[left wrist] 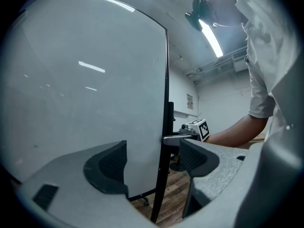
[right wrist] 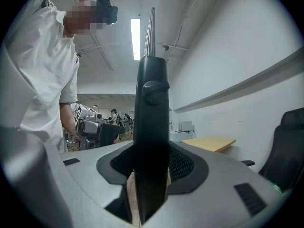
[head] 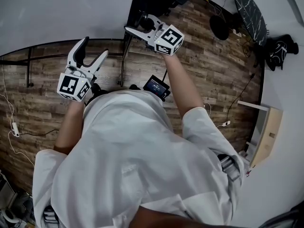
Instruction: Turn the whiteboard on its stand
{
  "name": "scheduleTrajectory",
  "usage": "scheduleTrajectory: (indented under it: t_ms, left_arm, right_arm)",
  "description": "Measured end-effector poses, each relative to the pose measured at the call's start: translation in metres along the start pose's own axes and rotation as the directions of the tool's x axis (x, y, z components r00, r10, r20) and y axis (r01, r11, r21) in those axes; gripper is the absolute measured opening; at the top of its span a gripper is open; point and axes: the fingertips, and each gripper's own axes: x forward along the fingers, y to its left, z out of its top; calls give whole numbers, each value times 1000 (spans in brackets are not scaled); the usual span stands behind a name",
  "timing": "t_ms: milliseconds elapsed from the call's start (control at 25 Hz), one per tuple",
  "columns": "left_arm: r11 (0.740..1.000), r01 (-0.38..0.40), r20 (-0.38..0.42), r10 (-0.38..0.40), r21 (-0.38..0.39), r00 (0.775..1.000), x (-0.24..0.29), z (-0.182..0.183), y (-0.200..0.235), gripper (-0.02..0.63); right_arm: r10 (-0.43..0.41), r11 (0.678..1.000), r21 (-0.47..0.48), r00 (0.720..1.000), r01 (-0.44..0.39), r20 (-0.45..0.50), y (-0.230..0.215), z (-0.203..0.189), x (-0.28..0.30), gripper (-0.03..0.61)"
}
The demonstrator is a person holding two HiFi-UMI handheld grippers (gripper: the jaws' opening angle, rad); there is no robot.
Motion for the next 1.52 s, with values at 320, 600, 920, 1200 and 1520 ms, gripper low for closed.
scheduleTrajectory:
  t_ms: [320,600,920,1200,1520]
  left_arm:
    - [1000,24,0,-24,2,1000,7,-1,-21,356]
    - [998,65,-8,-65,-10,998,10,-6,-28,356]
    - [995,99,-14,-99,-17,995,22,-9,-50,355]
    - [994,113,-4,-114,-6,994,29,-9,-63,356]
    - [995,95,3,-95,-1,995,28,-8,-64,356]
  right_arm:
    - [-23,1000,5,1000,23,3,1,-1,-27,179]
    - [-51,999,12,999,51,-3,-2,-4,-36,179]
    - [-70,997,13,998,70,-4,-3,-4,-63,179]
    - [-81,997,15,997,81,4,-3,-6,-79,179]
    - [-72,997,-2,997,72,-9,-1,-7,-82,179]
